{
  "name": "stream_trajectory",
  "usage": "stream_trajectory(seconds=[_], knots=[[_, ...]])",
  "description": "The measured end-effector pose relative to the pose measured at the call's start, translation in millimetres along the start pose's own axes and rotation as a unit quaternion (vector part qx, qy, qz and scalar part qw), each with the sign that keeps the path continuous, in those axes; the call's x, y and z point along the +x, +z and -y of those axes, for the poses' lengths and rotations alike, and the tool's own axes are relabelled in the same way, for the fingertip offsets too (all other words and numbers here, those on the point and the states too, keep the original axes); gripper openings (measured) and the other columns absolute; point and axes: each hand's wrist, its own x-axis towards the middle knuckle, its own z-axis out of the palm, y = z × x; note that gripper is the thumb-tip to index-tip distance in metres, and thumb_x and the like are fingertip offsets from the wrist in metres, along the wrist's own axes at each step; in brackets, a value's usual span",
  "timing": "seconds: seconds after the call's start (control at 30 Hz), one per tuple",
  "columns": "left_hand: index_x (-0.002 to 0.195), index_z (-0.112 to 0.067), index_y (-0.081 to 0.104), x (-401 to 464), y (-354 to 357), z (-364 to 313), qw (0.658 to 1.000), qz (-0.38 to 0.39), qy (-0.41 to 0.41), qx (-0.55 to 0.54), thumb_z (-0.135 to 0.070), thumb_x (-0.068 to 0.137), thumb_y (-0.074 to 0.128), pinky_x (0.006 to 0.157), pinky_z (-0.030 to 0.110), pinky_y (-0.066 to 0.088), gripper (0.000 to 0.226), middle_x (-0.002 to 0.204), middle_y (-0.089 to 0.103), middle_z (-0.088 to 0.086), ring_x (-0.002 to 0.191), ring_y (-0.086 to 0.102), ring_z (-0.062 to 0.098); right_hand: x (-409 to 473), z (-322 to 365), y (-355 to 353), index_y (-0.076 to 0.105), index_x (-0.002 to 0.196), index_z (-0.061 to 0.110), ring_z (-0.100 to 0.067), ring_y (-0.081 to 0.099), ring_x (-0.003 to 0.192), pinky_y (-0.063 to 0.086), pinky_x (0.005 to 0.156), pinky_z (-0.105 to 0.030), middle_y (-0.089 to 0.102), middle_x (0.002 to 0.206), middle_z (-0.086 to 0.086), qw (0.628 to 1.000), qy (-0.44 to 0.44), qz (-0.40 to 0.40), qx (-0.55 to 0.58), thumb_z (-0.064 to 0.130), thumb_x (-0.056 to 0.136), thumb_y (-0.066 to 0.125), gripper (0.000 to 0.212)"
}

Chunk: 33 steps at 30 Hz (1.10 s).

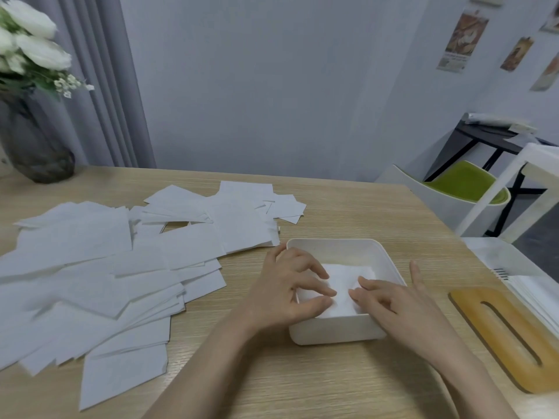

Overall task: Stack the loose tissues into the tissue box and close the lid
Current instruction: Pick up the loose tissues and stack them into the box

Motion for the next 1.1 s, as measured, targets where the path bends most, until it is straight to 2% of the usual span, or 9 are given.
stream_trajectory(seconds=[0.1,0.23,0.37,0.47,0.6,0.7,0.8,0.93,1.1], knots=[[0.093,-0.037,0.077,-0.5,0.8,1.7,1.000,0.000,-0.001,-0.008,-0.051,0.082,0.059,0.113,0.032,0.008,0.026,0.104,0.064,-0.017,0.110,0.047,-0.001,-0.3,0.6,-1.8,0.074,0.093,0.031,0.014,0.037,0.128,-0.025,0.113,-0.033,0.049,0.142,0.016,1.000,0.002,0.011,-0.010,0.051,0.099,0.024,0.054],[0.094,-0.036,0.077,-1.2,2.0,2.1,1.000,0.003,-0.001,-0.002,-0.054,0.083,0.058,0.113,0.034,0.010,0.029,0.107,0.064,-0.015,0.110,0.047,-0.001,0.1,0.5,-1.5,0.074,0.093,0.034,0.013,0.038,0.127,-0.023,0.114,-0.033,0.050,0.140,0.018,1.000,0.001,0.010,0.000,0.067,0.085,0.007,0.075],[0.101,-0.035,0.076,-0.1,-2.7,-3.7,0.999,0.014,-0.028,-0.029,-0.058,0.080,0.058,0.116,0.036,0.006,0.037,0.116,0.061,-0.017,0.119,0.042,-0.006,-1.6,0.5,-0.8,0.074,0.093,0.033,0.011,0.040,0.126,-0.022,0.113,-0.035,0.057,0.134,0.016,1.000,0.000,-0.019,0.023,0.064,0.091,0.021,0.062],[0.108,-0.032,0.074,-1.3,-15.8,-17.2,0.994,-0.033,-0.059,-0.086,-0.056,0.079,0.058,0.118,0.035,0.002,0.040,0.128,0.055,-0.019,0.130,0.036,-0.008,-7.9,3.2,-0.4,0.068,0.110,0.043,0.011,0.041,0.125,-0.016,0.116,-0.038,0.058,0.130,0.019,0.992,-0.017,-0.108,0.063,0.074,0.078,0.023,0.062],[0.113,-0.030,0.071,-26.0,-46.8,-27.3,0.986,-0.104,-0.080,-0.100,-0.048,0.081,0.061,0.118,0.044,0.014,0.038,0.134,0.052,-0.019,0.131,0.031,-0.013,-18.7,26.2,-4.5,0.067,0.112,0.041,0.007,0.045,0.124,0.007,0.120,-0.040,0.060,0.126,0.021,0.954,-0.084,-0.228,0.177,0.064,0.079,0.041,0.048],[0.115,-0.037,0.071,-59.8,-71.3,-16.4,0.980,-0.132,-0.131,-0.073,-0.048,0.081,0.063,0.114,0.049,0.026,0.037,0.134,0.050,-0.024,0.131,0.032,-0.011,-25.8,59.7,3.1,0.071,0.111,0.027,-0.004,0.051,0.124,0.034,0.108,-0.040,0.063,0.124,0.013,0.919,-0.186,-0.280,0.204,0.046,0.086,0.050,0.037],[0.114,-0.043,0.069,-94.6,-94.1,-1.2,0.965,-0.185,-0.183,-0.018,-0.054,0.081,0.060,0.111,0.045,0.031,0.036,0.134,0.048,-0.028,0.132,0.039,0.002,-26.9,93.0,19.7,0.071,0.110,0.023,-0.010,0.054,0.123,0.041,0.097,-0.037,0.063,0.123,0.009,0.900,-0.255,-0.277,0.218,0.038,0.088,0.053,0.033],[0.113,-0.050,0.067,-134.6,-123.4,21.3,0.938,-0.247,-0.242,0.036,-0.054,0.080,0.058,0.109,0.047,0.035,0.034,0.131,0.052,-0.024,0.129,0.046,0.014,-19.2,126.6,51.7,0.071,0.112,0.023,-0.010,0.055,0.122,0.041,0.097,-0.032,0.062,0.124,0.011,0.889,-0.310,-0.246,0.230,0.036,0.090,0.054,0.031],[0.114,-0.051,0.064,-165.6,-142.0,45.9,0.914,-0.298,-0.271,0.043,-0.052,0.079,0.059,0.108,0.054,0.036,0.035,0.128,0.054,-0.023,0.128,0.049,0.010,2.7,148.7,96.4,0.065,0.121,0.032,-0.005,0.047,0.127,0.048,0.096,-0.041,0.057,0.128,0.016,0.906,-0.299,-0.165,0.250,0.038,0.090,0.052,0.034]])
